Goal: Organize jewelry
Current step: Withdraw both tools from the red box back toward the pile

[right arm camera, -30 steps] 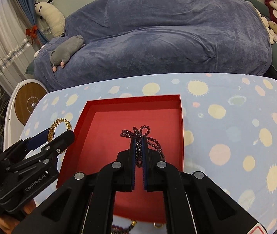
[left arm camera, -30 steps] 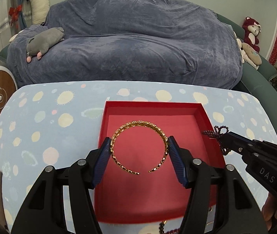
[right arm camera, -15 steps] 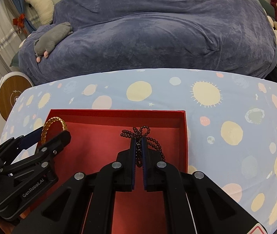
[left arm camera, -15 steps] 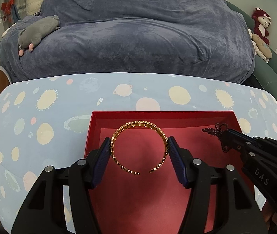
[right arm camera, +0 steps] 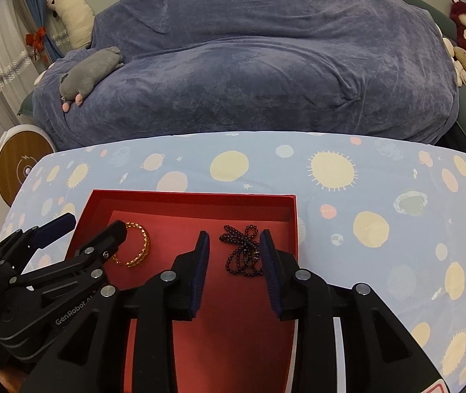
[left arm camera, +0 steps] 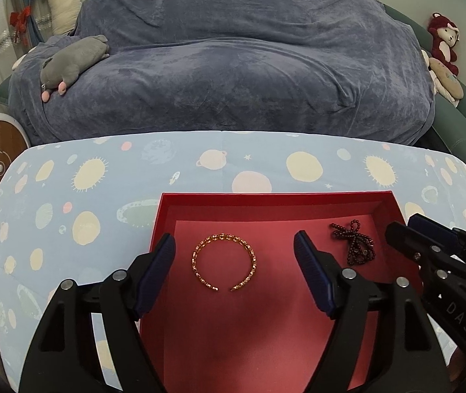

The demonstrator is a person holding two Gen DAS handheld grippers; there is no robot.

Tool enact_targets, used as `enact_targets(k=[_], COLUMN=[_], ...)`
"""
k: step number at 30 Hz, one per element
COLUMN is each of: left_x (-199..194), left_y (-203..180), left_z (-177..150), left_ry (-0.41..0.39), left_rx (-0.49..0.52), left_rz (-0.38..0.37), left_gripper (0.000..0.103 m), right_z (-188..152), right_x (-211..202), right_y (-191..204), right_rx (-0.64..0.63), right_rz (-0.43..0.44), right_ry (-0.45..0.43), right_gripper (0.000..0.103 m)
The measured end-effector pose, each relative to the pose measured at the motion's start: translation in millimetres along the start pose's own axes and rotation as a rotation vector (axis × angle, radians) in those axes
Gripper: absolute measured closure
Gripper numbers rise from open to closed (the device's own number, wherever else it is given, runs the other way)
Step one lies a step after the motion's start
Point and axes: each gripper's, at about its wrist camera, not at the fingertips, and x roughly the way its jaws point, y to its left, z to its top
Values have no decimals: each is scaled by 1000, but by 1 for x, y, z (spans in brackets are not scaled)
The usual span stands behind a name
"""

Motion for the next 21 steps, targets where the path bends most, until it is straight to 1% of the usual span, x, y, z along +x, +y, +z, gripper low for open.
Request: enact_targets(k=[4, 7, 15, 19, 21], left_x=[-25, -47, -97, -124, -135], left_y=[4, 10, 27, 34, 34], left_z=[-7, -21, -73, -98, -111], left_ry=[-22, -33, -33, -36, -36], left_rx=[4, 5, 10, -16, -14], left_rz=[-6, -2, 33, 16, 12], left_gripper=[32, 31, 31, 31, 31], right_z=[-15, -31, -87, -116, -132], right_x=[-31, -53, -107, -127, -136], right_y=[-3, -10, -14, -11, -8], right_rx=[-7, 10, 10, 27, 31], right_rz=[0, 0, -33, -15, -16], right_ry=[-27, -31, -35, -18, -15], right_gripper=[68, 66, 66, 66, 66])
